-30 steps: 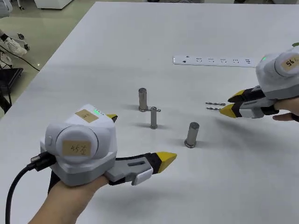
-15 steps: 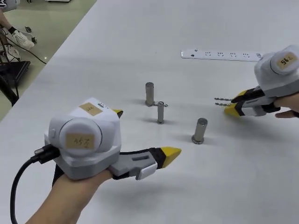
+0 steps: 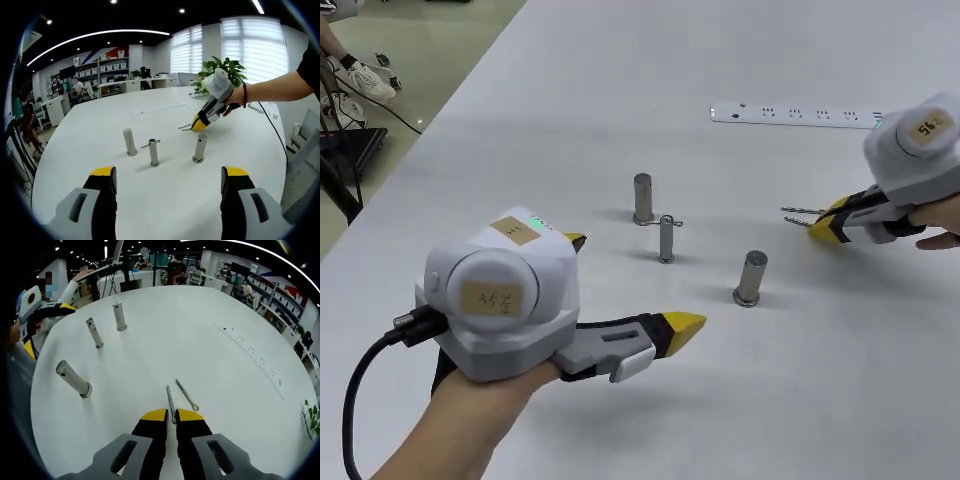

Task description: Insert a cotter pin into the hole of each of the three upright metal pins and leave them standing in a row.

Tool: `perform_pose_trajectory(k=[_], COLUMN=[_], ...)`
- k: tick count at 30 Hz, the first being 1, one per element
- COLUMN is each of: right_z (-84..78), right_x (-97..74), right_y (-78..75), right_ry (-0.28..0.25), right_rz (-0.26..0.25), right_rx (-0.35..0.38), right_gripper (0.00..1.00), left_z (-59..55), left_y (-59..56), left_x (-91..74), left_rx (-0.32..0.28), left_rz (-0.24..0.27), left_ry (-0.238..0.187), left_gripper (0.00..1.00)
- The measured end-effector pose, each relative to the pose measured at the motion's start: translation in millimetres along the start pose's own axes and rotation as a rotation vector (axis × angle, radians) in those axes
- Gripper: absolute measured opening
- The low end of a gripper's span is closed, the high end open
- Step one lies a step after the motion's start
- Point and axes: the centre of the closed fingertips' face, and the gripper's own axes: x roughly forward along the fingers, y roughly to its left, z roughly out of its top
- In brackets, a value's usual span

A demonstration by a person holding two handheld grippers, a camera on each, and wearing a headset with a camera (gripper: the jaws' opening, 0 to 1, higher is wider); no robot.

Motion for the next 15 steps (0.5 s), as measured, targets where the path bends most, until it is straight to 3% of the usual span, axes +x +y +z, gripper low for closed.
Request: perform_pose_trajectory(k=[10,15], right_z=[-1.1,-0.1], right_x=[0.1,-0.5], right_y=[1.4,6.6], right_ry=[0.037,0.047], right_rz=[0.011,0.010], right_rx=[-0.048,-0.109], right_gripper=[0.00,0.00], left_z=[-0.7,-0.5], left_y=[-0.5,-2.9], left_x=[-0.5,-0.3], left_rx=[0.001,0.006], left_rz=[-0.005,-0.016], left_ry=[0.005,0.004], left_gripper=[0.82,0.78])
